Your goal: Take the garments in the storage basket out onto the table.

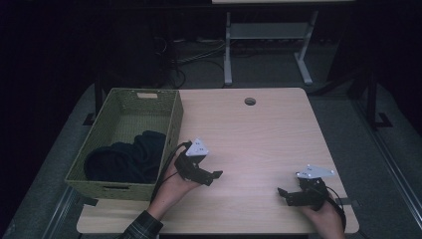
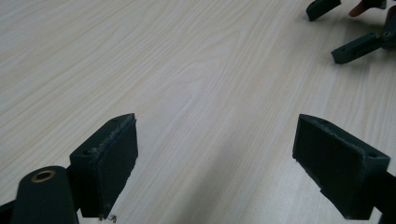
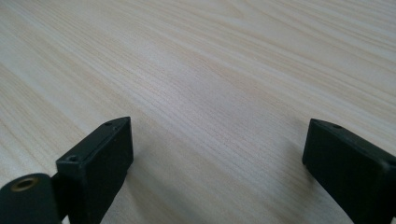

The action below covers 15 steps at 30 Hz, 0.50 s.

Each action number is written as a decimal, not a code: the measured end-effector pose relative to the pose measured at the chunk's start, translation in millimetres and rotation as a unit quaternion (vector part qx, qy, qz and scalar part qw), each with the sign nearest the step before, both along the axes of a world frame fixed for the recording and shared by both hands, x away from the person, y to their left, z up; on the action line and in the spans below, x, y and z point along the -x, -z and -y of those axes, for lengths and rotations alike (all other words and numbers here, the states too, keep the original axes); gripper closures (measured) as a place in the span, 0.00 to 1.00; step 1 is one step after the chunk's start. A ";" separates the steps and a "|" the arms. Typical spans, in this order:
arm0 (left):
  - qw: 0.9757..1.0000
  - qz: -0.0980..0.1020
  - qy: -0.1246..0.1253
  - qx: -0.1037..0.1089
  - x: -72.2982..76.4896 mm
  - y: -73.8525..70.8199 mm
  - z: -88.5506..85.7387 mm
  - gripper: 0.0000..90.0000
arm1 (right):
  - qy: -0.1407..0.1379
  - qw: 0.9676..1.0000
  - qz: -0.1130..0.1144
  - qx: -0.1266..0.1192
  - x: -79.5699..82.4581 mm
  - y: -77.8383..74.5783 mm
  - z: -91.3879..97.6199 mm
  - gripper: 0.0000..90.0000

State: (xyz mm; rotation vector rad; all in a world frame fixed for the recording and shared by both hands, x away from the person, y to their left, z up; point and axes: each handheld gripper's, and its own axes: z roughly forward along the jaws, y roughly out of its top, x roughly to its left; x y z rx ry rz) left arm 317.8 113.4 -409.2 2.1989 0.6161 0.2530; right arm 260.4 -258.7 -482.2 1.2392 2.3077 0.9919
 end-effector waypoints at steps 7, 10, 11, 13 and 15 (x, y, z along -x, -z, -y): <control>1.000 -0.002 0.005 0.005 -2.2 -6.9 -0.8 0.15 | 0.000 1.000 0.000 0.000 0.0 0.0 0.0 0.09; 1.000 -0.001 0.006 0.008 -3.4 -10.4 -1.8 0.15 | 0.000 1.000 0.000 0.000 0.0 0.0 0.0 0.09; 1.000 0.000 0.006 0.008 -3.5 -11.4 -1.4 0.15 | 0.000 1.000 0.000 0.000 0.0 0.0 0.0 0.09; 1.000 0.001 0.009 0.003 -4.3 -12.8 -0.2 0.15 | -0.001 1.000 -0.001 -0.001 0.1 -0.1 0.0 0.09; 1.000 0.002 0.013 0.000 -5.4 -14.9 0.4 0.15 | -0.001 1.000 0.000 -0.001 0.0 -0.1 0.0 0.09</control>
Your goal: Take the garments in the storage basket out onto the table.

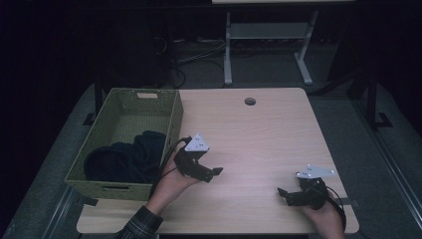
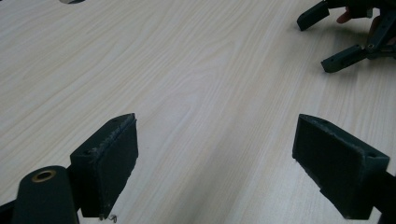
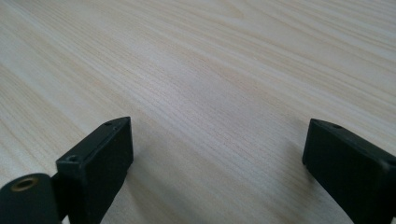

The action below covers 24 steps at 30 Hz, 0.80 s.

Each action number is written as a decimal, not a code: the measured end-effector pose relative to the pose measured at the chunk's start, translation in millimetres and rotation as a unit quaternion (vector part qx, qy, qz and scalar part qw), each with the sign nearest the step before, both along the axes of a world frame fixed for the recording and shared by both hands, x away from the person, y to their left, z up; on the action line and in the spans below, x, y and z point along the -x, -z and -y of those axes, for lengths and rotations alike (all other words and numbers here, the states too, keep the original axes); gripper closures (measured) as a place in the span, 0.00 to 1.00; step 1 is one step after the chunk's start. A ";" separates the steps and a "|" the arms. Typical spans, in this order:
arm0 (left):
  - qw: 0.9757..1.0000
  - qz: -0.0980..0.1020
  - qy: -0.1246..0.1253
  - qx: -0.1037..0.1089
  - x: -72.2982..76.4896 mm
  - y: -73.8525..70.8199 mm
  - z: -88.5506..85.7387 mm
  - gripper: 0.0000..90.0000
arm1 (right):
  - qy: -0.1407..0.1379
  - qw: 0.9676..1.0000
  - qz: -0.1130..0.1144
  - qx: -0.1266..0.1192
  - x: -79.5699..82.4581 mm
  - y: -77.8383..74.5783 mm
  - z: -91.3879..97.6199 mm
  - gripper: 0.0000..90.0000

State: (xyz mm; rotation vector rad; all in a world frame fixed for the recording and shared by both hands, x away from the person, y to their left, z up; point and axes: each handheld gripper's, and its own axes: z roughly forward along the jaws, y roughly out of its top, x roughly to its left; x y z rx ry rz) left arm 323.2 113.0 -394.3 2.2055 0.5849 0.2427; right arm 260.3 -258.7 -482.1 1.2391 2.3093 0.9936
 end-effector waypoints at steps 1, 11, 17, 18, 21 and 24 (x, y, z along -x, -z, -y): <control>1.000 0.000 0.003 0.001 -1.0 -0.9 -0.3 0.15 | 0.000 1.000 0.000 0.000 0.0 0.0 0.0 0.09; 1.000 -0.009 0.023 0.009 -6.5 -8.2 -1.5 0.15 | 0.001 1.000 0.001 0.000 -0.8 0.1 -1.2 0.09; 0.999 -0.010 0.027 0.013 -11.9 -12.8 -2.9 0.15 | 0.000 1.000 0.001 0.000 -0.8 0.1 -1.2 0.09; 0.999 -0.010 0.029 0.014 -13.0 -13.5 -3.2 0.15 | 0.001 1.000 0.001 0.001 -0.9 0.1 -1.1 0.09; 0.999 -0.013 0.032 0.015 -16.3 -15.1 -3.8 0.15 | 0.001 1.000 0.001 0.001 -0.9 0.1 -1.2 0.09; 0.999 -0.016 0.038 0.018 -19.7 -17.0 -6.0 0.15 | 0.001 1.000 0.001 0.001 -0.8 0.1 -1.2 0.09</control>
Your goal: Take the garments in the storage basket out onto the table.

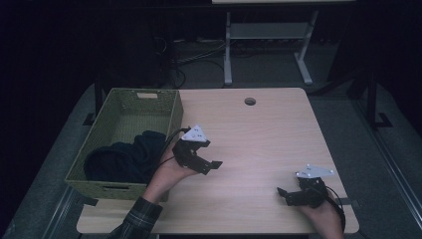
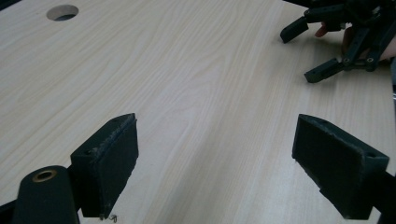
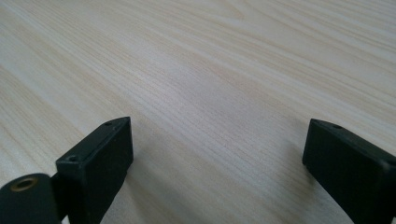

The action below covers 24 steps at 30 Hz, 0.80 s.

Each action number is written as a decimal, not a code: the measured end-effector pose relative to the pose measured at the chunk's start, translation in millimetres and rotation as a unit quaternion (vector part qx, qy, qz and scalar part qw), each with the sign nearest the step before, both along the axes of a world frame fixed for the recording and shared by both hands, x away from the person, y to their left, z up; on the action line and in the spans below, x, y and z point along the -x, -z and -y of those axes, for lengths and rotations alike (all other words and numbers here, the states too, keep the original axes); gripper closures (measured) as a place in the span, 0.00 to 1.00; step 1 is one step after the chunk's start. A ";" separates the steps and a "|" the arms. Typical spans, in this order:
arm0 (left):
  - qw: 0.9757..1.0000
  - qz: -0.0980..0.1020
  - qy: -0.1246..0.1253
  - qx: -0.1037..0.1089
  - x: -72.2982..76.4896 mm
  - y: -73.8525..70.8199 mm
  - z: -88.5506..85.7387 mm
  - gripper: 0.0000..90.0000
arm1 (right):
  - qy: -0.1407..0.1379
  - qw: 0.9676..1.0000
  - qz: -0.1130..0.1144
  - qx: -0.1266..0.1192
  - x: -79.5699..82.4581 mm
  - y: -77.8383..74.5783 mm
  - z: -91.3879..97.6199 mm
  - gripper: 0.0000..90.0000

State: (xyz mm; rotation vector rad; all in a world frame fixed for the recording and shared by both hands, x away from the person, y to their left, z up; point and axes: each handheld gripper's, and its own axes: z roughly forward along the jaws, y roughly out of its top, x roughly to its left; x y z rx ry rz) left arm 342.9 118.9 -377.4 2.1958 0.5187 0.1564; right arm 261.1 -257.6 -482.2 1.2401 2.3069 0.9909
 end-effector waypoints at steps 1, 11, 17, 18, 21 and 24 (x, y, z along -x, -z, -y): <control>1.000 0.001 0.000 0.002 -0.8 -0.4 -0.9 0.16 | 0.000 1.000 0.000 0.000 0.0 0.0 0.0 0.09; 1.000 0.002 0.010 0.015 -5.5 -13.2 -8.0 0.16 | 0.001 1.000 0.000 0.000 0.0 0.0 -0.1 0.09; 1.000 0.005 0.010 0.015 -6.1 -22.4 -13.3 0.16 | 0.001 1.000 0.001 -0.001 0.0 0.1 -0.2 0.09; 1.000 0.005 0.008 0.016 -6.8 -23.4 -15.3 0.16 | 0.001 1.000 0.000 -0.001 0.0 0.1 -0.1 0.09; 1.000 0.004 0.005 0.010 -8.7 -26.5 -21.0 0.16 | 0.000 1.000 0.000 0.000 0.0 0.0 -0.1 0.09; 1.000 0.005 -0.001 0.012 -10.4 -30.1 -27.7 0.16 | 0.001 1.000 0.000 0.000 0.1 0.0 -0.1 0.09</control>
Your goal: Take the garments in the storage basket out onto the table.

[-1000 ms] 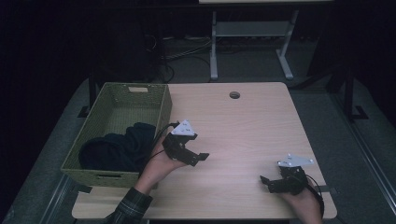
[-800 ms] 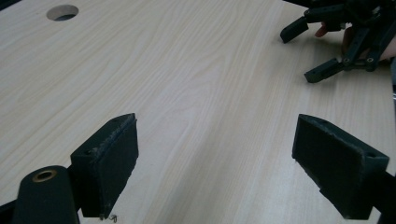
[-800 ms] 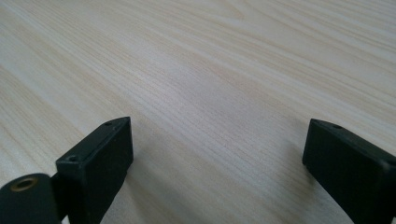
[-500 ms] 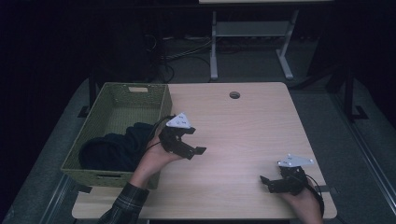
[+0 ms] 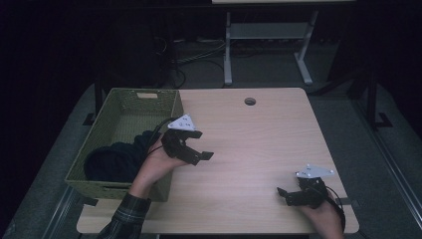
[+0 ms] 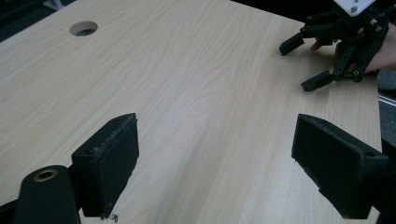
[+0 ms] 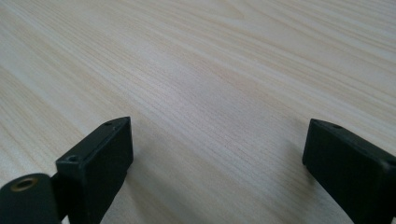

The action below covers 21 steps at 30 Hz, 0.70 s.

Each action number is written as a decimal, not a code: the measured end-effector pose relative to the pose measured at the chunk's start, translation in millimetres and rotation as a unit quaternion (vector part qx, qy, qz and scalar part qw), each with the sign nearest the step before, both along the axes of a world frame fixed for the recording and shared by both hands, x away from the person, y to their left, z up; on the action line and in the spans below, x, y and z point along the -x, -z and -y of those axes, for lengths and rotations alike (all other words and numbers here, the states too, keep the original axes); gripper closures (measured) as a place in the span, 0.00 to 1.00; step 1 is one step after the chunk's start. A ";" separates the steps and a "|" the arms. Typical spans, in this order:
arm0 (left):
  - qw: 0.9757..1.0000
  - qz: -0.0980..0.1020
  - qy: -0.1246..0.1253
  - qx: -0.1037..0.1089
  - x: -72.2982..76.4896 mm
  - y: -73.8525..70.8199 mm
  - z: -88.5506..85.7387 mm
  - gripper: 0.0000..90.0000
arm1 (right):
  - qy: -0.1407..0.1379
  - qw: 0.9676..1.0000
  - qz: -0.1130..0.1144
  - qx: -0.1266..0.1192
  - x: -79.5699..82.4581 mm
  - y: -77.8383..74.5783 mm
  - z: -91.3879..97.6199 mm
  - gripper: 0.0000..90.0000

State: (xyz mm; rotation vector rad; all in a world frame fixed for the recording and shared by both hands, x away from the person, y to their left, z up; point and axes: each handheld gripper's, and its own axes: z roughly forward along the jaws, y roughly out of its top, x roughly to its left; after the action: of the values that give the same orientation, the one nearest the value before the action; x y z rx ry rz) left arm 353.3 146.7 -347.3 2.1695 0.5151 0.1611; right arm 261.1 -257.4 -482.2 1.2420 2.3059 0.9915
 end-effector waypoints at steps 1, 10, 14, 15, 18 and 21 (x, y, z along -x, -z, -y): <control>1.000 0.000 0.000 0.000 -0.5 -0.5 -1.3 0.16 | 0.000 1.000 0.000 0.000 -0.1 0.0 0.0 0.09; 1.000 0.001 -0.004 0.012 -3.4 -8.5 -10.7 0.16 | -0.001 1.000 0.000 -0.001 0.0 0.0 0.0 0.09; 1.000 0.008 -0.005 0.010 -3.9 -11.6 -16.4 0.16 | 0.000 1.000 0.000 0.000 0.0 0.0 0.0 0.09; 1.000 0.010 -0.008 0.011 -4.0 -12.3 -18.6 0.16 | 0.000 1.000 0.000 0.000 -0.1 0.0 0.0 0.09; 1.000 0.013 -0.017 0.012 -5.8 -14.3 -26.9 0.16 | -0.001 1.000 0.000 0.000 -0.1 0.0 0.1 0.09; 0.999 0.014 -0.025 0.016 -6.6 -16.7 -35.0 0.16 | -0.001 1.000 0.000 0.000 0.0 0.0 0.1 0.09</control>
State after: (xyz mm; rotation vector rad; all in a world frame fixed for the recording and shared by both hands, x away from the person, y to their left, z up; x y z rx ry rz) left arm 359.8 181.6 -330.6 2.1218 0.5532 0.2080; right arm 261.1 -257.5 -482.2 1.2403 2.3071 0.9911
